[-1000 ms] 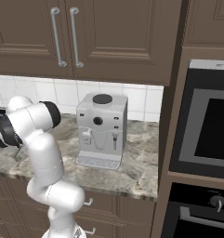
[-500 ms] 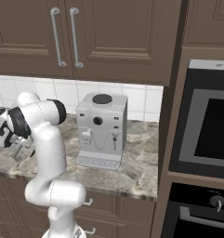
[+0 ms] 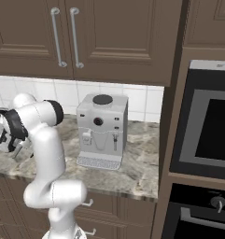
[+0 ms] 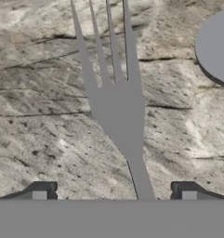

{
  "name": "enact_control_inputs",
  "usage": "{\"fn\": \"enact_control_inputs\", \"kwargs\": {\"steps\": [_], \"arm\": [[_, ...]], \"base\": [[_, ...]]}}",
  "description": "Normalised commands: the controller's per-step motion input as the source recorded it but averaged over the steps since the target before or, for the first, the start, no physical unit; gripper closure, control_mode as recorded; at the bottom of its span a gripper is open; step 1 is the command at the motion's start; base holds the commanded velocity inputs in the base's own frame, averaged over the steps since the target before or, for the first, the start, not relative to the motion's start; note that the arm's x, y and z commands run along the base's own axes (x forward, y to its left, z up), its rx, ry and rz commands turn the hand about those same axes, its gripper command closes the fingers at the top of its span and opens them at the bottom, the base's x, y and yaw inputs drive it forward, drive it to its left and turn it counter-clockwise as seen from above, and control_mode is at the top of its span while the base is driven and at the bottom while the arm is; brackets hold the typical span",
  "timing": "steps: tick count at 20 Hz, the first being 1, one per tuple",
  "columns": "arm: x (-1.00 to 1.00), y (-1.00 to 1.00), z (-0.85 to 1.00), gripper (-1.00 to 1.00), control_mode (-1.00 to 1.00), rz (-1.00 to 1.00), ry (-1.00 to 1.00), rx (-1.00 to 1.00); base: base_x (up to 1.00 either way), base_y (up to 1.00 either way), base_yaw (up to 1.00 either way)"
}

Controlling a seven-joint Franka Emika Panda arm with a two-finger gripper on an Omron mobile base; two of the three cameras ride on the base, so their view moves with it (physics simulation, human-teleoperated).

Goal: Take the fork and place it on the left side of the plate. Then take the spoon and place it on the right side of the plate. Make sure they're directly next to the plate.

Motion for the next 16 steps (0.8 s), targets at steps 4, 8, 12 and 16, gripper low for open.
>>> {"fn": "enact_control_inputs", "kwargs": {"steps": [4,8,12,16], "arm": [[-0.09,-0.52,-0.45,1.0,-1.0,0.12,-0.01,0.32],[-0.16,-0.44,-0.13,1.0,-1.0,0.14,0.01,0.38],[-0.07,-0.08,0.0,1.0,-1.0,0.13,0.24,0.19],[-0.01,0.06,0.0,1.0,-1.0,0.19,0.31,0.0]], "base": [[0.0,0.0,0.0],[0.0,0.0,0.0],[0.0,0.0,0.0],[0.0,0.0,0.0]]}}
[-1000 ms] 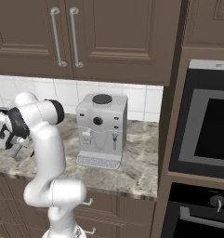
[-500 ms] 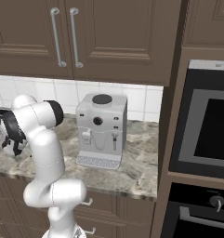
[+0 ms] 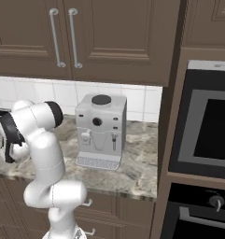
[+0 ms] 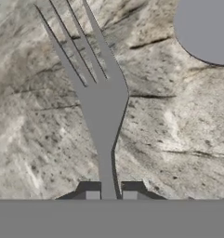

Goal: Take the fork and place it on the left side of the plate. Then take the spoon and place it on the right side of the plate. Make sure they're directly next to the plate.

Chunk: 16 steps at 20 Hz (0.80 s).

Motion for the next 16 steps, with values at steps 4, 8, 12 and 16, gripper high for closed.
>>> {"fn": "enact_control_inputs", "kwargs": {"steps": [4,8,12,16], "arm": [[-0.14,0.03,0.19,1.0,-1.0,0.24,0.31,0.0],[-0.26,0.08,0.55,1.0,-1.0,0.21,0.27,-0.01],[-0.39,0.01,0.68,1.0,-1.0,0.21,0.15,-0.01],[-0.58,0.0,0.64,1.0,-1.0,0.17,0.07,-0.09]], "base": [[0.0,0.0,0.0],[0.0,0.0,0.0],[0.0,0.0,0.0],[0.0,0.0,0.0]]}}
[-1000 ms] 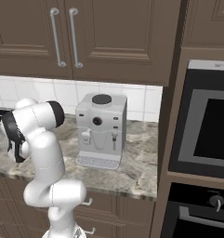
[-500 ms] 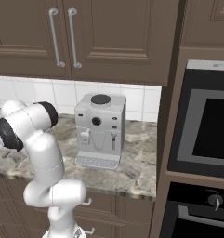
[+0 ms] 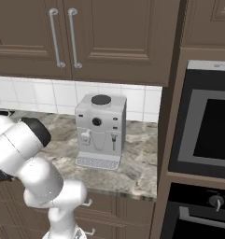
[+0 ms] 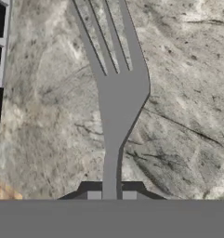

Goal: Take the fork and place it on the left side of the plate. Then take the spoon and place it on the right side of the plate. Make sure they're directly next to the plate.

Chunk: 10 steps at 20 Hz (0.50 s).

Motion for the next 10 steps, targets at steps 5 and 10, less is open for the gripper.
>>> {"fn": "enact_control_inputs", "kwargs": {"steps": [5,10], "arm": [[-0.43,0.0,0.79,1.0,-1.0,0.1,0.04,-0.13],[-0.32,0.0,0.93,1.0,-1.0,0.05,0.05,-0.16]], "base": [[0.0,0.0,0.0],[0.0,0.0,0.0]]}}
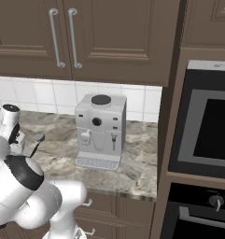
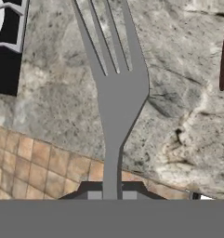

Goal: Take the fork and place it on the left side of the plate. Then take the spoon and place it on the right side of the plate. Make sure they're directly next to the plate.

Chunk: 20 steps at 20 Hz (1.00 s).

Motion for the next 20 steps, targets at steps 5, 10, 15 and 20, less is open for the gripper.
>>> {"fn": "enact_control_inputs", "kwargs": {"steps": [5,10,15,20], "arm": [[-0.43,-0.01,0.76,1.0,-1.0,0.02,-0.03,-0.23],[-0.32,-0.15,0.54,1.0,-1.0,0.0,-0.05,-0.21],[-0.31,-0.39,0.26,1.0,-1.0,0.0,-0.15,-0.13],[-0.13,-0.43,-0.06,1.0,-1.0,0.0,-0.07,-0.01]], "base": [[0.0,0.0,0.0],[0.0,0.0,0.0],[0.0,0.0,0.0],[0.0,0.0,0.0]]}}
